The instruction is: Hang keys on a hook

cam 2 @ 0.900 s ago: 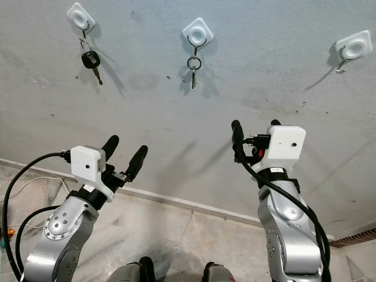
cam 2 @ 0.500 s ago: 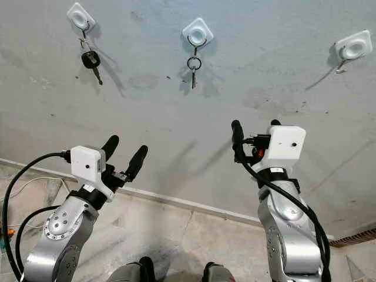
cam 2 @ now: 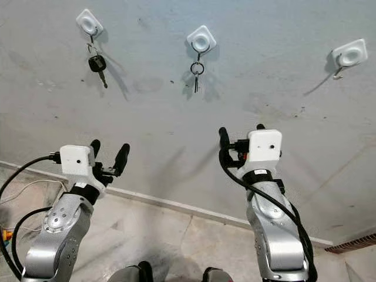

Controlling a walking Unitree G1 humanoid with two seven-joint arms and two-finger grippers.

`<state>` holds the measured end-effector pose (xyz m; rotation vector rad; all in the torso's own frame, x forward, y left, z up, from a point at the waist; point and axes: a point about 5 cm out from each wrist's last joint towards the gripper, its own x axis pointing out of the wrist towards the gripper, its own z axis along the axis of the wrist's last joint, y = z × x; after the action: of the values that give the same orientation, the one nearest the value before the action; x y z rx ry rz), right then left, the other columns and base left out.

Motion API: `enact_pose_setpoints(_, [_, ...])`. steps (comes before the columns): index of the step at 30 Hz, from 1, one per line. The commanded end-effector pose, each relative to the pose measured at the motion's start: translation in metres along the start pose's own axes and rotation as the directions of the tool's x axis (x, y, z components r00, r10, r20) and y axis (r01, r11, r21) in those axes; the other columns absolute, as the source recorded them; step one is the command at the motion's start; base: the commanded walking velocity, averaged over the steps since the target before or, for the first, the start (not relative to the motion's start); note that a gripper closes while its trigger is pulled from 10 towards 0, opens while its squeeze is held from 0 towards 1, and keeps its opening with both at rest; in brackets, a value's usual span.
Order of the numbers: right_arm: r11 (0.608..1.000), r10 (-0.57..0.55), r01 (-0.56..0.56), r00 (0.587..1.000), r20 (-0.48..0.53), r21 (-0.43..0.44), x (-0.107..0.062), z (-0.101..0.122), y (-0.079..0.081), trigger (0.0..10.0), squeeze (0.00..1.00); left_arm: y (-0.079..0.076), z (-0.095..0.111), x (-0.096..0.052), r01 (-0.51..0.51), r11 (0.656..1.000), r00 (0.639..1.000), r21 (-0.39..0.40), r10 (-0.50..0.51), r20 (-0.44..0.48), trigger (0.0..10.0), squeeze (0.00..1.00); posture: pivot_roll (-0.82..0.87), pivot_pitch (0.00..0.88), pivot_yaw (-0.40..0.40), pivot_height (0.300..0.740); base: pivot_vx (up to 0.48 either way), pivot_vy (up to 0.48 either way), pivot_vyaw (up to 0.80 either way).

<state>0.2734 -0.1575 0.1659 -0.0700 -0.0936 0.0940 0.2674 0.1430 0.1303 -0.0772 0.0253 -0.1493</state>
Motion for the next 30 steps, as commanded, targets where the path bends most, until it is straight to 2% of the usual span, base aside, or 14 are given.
enact_pose_setpoints(1, [0.999, 0.029, -0.029, 1.000, 0.001, 0.025, -0.0033, 0.0008, 0.0044, 10.0, 0.00, 0.0014, -0.0007, 0.0008, -0.017, 1.000, 1.000, 0.021, 0.017, -0.024, 10.0, 0.00, -0.07, 0.163, 0.034, 0.740, 0.000, 0.000, 0.00])
enact_pose_setpoints(4, [1.000, 0.008, -0.008, 1.000, -0.001, 0.012, -0.0021, 0.0016, 0.0023, 10.0, 0.00, 0.0011, 0.0025, 0.0027, 0.002, 1.000, 0.999, 0.028, -0.003, 0.038, 10.0, 0.00, -0.07, 0.167, 0.034, 0.740, 0.000, 0.000, 0.00])
enact_pose_setpoints(5, [1.000, -0.013, 0.013, 1.000, -0.007, 0.023, -0.0011, 0.0014, -0.0006, 10.0, 0.00, 0.0009, 0.0001, 0.0023, 0.007, 1.000, 1.000, -0.013, -0.007, 0.015, 10.0, 0.00, -0.07, 0.167, 0.034, 0.740, 0.000, 0.000, -0.73])
enact_pose_setpoints(9, [1.000, -0.015, 0.015, 1.000, -0.007, 0.022, -0.0003, 0.0025, -0.0041, 10.0, 0.00, 0.0005, 0.0005, 0.0022, 0.011, 0.999, 1.000, -0.039, -0.010, 0.008, 10.0, 0.00, -0.07, 0.168, 0.035, 0.740, 0.000, 0.000, -0.73])
enact_pose_setpoints(24, [0.999, -0.004, 0.004, 1.000, -0.005, 0.038, 0.0018, 0.0035, -0.0025, 10.0, 0.00, -0.0010, -0.0034, 0.0031, 0.020, 0.999, 1.000, -0.041, -0.020, -0.018, 10.0, 0.00, -0.08, 0.163, 0.030, 0.740, 0.000, 0.000, -0.74])
enact_pose_setpoints(30, [0.999, 0.003, -0.003, 1.000, 0.000, 0.033, 0.0022, 0.0043, -0.0014, 10.0, 0.00, -0.0001, -0.0039, 0.0035, 0.020, 0.999, 0.999, -0.034, -0.021, -0.024, 10.0, 0.00, -0.07, 0.161, 0.033, 0.740, -0.120, 0.000, 0.00])
